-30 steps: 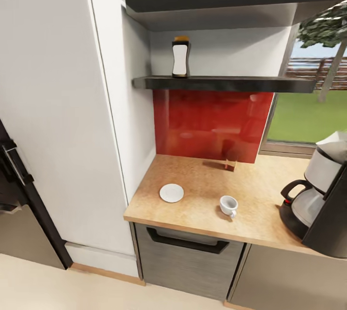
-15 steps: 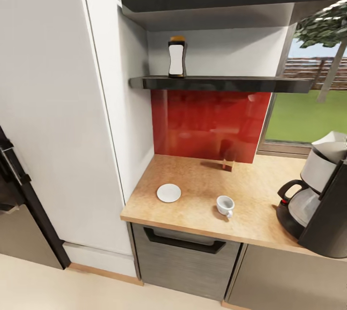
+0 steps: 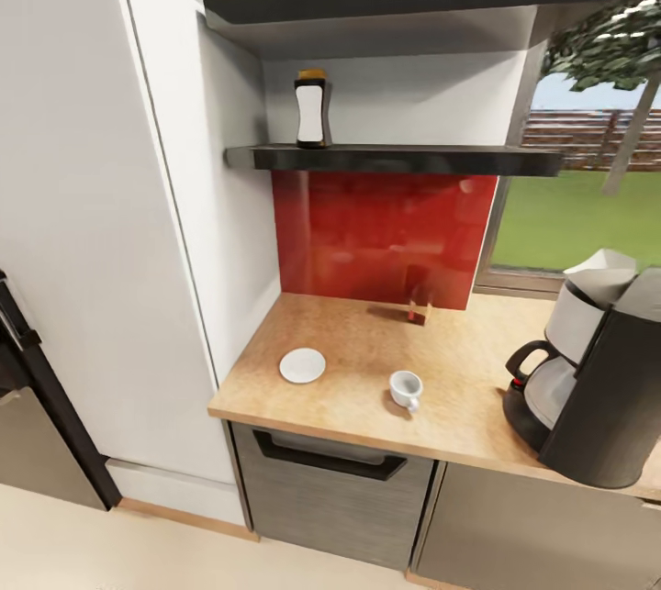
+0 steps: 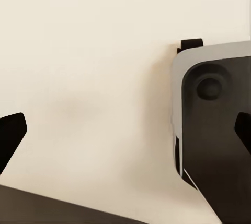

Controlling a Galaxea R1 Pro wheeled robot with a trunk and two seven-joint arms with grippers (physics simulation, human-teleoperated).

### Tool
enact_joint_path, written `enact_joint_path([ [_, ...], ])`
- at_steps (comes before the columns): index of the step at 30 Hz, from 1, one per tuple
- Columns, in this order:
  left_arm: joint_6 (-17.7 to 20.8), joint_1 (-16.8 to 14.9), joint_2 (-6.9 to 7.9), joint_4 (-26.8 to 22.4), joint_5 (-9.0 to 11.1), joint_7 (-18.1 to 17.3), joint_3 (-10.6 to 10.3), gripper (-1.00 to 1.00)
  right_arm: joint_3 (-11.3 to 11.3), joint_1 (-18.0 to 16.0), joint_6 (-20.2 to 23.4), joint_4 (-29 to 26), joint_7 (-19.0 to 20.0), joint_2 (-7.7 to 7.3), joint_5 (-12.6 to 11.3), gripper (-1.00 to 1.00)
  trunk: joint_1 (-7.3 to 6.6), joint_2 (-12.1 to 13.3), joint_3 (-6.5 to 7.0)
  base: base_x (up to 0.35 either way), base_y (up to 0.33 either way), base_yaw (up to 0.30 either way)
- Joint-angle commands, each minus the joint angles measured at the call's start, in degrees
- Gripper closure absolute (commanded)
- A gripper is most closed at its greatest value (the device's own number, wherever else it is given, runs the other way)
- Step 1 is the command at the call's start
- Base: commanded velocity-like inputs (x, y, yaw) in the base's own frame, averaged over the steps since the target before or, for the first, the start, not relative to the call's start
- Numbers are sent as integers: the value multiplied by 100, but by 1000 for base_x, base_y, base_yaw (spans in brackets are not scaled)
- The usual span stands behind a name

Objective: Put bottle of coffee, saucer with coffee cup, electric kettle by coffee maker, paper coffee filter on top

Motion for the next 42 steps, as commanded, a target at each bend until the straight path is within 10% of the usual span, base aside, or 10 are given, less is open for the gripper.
enact_joint_path([
  [1, 40, -2, 7, -25, 38, 42, -50, -100, 15, -4, -21, -92, -10, 43, -9, -100, 2, -13, -13, -182, -164, 0],
  [7, 38, -1, 4, -25, 25, 65, -73, -100, 84, -4, -374, -409, -8, 168, -9, -100, 2, -13, -13, -95, -68, 0],
  [10, 31, -2, 7, -25, 26, 72, -81, -100, 619, -4, -988, -706, -11, 168, -9, -100, 2, -13, -13, -13, -9, 0],
  [12, 28, -1, 38, -18, 27, 74, -83, -100, 1402, -4, -1334, -1615, -44, 168, -16, -100, 2, -13, -13, -3, -2, 0],
  [21, 27, 0, 64, -21, 28, 74, -76, -100, 1983, -4, -1381, -4090, -63, 168, -26, -100, 2, -13, -13, 0, 0, 0],
  [22, 27, -1, 75, -17, 27, 74, -68, -100, 2226, -4, -1337, -5018, -71, 168, -19, -100, 2, -13, -13, 0, 0, 0],
  [29, 27, -2, 71, -24, 27, 74, -58, -100, 2265, -14, -686, -6001, -267, 168, -18, -100, 2, -13, -13, 0, 0, 0],
  [33, 23, -2, 70, -25, 27, 68, -75, -100, 2268, -573, -414, -6162, -897, 168, -21, -100, 2, -13, -13, 0, 0, 0],
  [42, 11, 12, 70, -13, 18, 65, -92, -100, 2262, -3504, 1547, -6196, -2176, 168, -50, -100, 2, -13, -13, 0, 0, 0],
])
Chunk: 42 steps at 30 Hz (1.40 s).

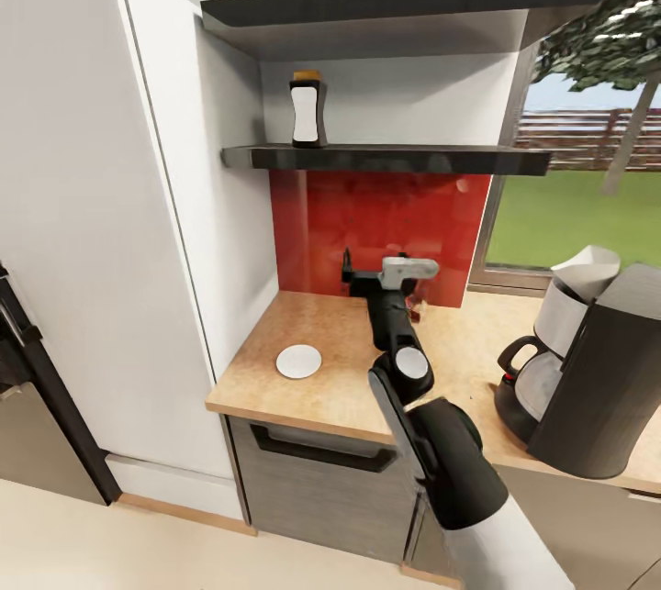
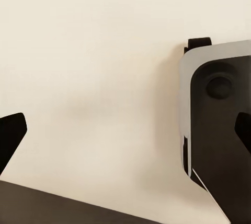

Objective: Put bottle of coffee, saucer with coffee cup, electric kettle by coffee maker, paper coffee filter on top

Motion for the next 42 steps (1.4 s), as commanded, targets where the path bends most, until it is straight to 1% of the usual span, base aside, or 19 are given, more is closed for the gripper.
enact_joint_path([
  [1, 38, 0, 7, -24, 39, 40, -48, -100, 6, -242, 208, -6, -88, 0, -17, -100, 4, -14, -15, 0, 0, 0],
  [7, 37, 2, 7, -20, 39, 40, -48, -100, 1, -1322, 815, 1, -491, 0, -80, -100, 4, -14, -15, 0, 0, 0],
  [8, 37, 2, 7, -20, 39, 40, -48, -100, 1, -1406, 859, 1, -513, 0, -103, -100, 4, -14, -15, 0, 0, 0],
  [9, 37, 2, 7, -17, 39, 40, -48, -100, 1, -1574, 956, 5, -551, 0, -159, -100, 4, -14, -15, 0, 0, 0],
  [10, 33, 21, 7, -17, 39, 40, -48, -100, 3, -1959, 1248, 21, -651, 0, -302, -100, 4, -14, -15, 0, 0, 0],
  [13, 30, 85, 5, -19, 35, 40, -48, -100, 2, -2372, 1591, 52, -785, 0, -435, -100, 4, -14, -15, 0, 0, 0],
  [14, 29, 139, 5, -20, 32, 40, -48, -100, 0, -2817, 1947, 217, -865, 0, -558, -100, 4, -14, -15, 0, 0, 0],
  [15, 29, 147, 6, -20, 32, 40, -48, -100, -2, -2927, 2019, 292, -876, 0, -584, -100, 4, -14, -15, 0, 0, 0],
  [18, 35, 176, 1, -20, 30, 40, -48, -100, -8, -3728, 2276, 1205, -909, 0, -749, -100, 4, -14, -15, 0, 0, 0],
  [20, 36, 197, -1, -19, 30, 40, -48, -100, -11, -4104, 2322, 1764, -915, 0, -873, -100, 4, -14, -15, 0, 0, 0],
  [21, 36, 222, -1, -19, 30, 40, -48, -100, -13, -4326, 2339, 2139, -917, 0, -993, -100, 4, -14, -15, 0, 0, 0],
  [22, 37, 273, 2, -20, 30, 40, -48, -100, -15, -4718, 2357, 2829, -919, 0, -1317, -100, 4, -14, -15, 0, 0, 0],
  [23, 37, 294, 4, -20, 28, 40, -48, -100, -16, -4893, 2362, 3121, -920, 0, -1500, -100, 4, -14, -15, 0, 0, 0],
  [26, 41, 327, 4, -20, 24, 40, -50, -100, -20, -5202, 2366, 3577, -920, 0, -1822, -100, 4, -14, -15, 0, 0, 0],
  [27, 44, 357, 6, -18, 27, 40, -49, -100, -22, -5466, 2368, 3845, -920, 0, -2002, -100, 4, -14, -15, 18, 0, 0],
  [29, 42, 378, 12, -18, 29, 40, -48, -100, -20, -5639, 2372, 3938, -921, 0, -2081, -100, 4, -14, -15, 76, 0, 0],
  [36, 41, 398, 46, -15, 45, 48, -32, -100, -17, -5760, 2375, 3793, -921, 0, -2149, -100, 4, -14, -15, 219, 125, 0],
  [40, 46, 413, 215, 13, 71, 48, -12, -100, -9, -5766, 2379, 3711, -921, 0, -2155, -100, 4, -14, -15, 272, 211, 0],
  [42, 46, 412, 255, 18, 79, 48, -4, -100, -8, -5766, 2383, 3703, -919, 0, -2155, -100, 4, -14, -15, 252, 224, 0],
])
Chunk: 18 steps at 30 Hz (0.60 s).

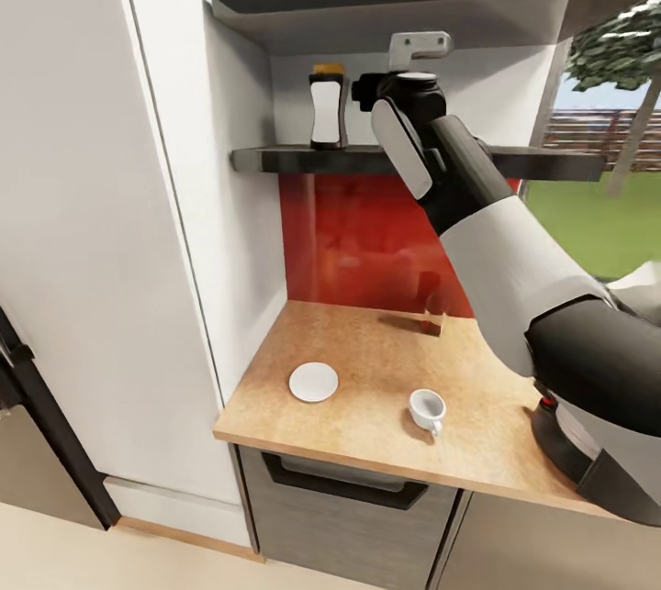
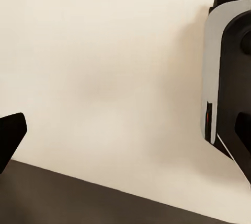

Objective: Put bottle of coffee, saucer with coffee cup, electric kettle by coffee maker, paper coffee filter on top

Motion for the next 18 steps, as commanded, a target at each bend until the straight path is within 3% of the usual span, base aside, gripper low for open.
enact_joint_path([
  [1, 22, 32, 10, -30, 6, 37, -47, -100, 15, 24, 12, 33, -55, 0, -66, -100, 6, -13, -14, 0, 0, 0],
  [11, -153, -29, 83, -27, 0, 23, 8, -100, 16, 300, 13, 48, -53, 0, -77, -100, 6, -13, -14, 0, 0, 0],
  [18, -378, -15, 227, -30, 7, -34, 5, -100, 16, 375, 22, 9, -51, 0, -81, -100, 6, -13, -14, 0, 0, 0],
])
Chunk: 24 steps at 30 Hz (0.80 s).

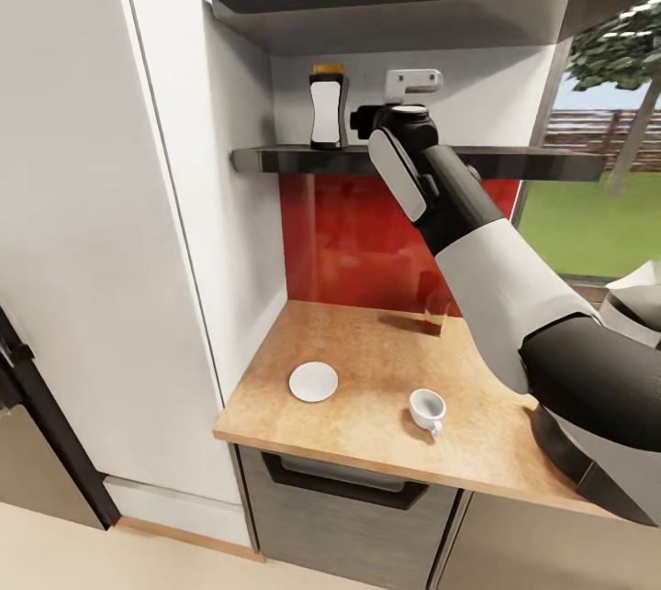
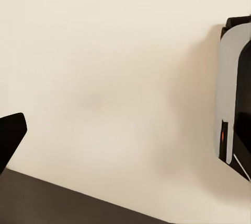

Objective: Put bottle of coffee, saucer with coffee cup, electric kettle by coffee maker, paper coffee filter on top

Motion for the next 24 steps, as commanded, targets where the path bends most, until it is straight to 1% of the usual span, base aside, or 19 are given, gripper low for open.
enact_joint_path([
  [1, -30, 2, 23, -16, 47, 19, -49, -100, 12, -8, 14, -6, -51, 0, -52, -100, 4, -13, -14, 0, 0, 0],
  [5, -159, 11, 69, -10, 47, -88, -51, -100, 12, -7, 24, -9, -50, 0, -48, -100, 4, -13, -14, 0, 0, 0],
  [15, -481, 16, 393, -11, 131, -408, 24, -100, 12, -7, 35, -12, -49, 0, -45, -100, 4, -13, -14, 0, 0, 0],
  [16, -2283, 16, 524, -13, 129, -1953, 28, -100, 12, -7, 35, -12, -49, 0, -43, -100, 4, -13, -14, 0, 0, 0],
  [20, -2289, 16, 525, -15, 127, -1986, 36, -100, 12, -7, 34, -12, -49, 0, -47, -100, 4, -13, -14, 0, 9, 0],
  [24, -2299, 16, 521, -19, 126, -1948, 38, -100, 16, -7, 29, -12, -50, 0, -51, -100, 4, -13, -14, 0, 172, 0],
])
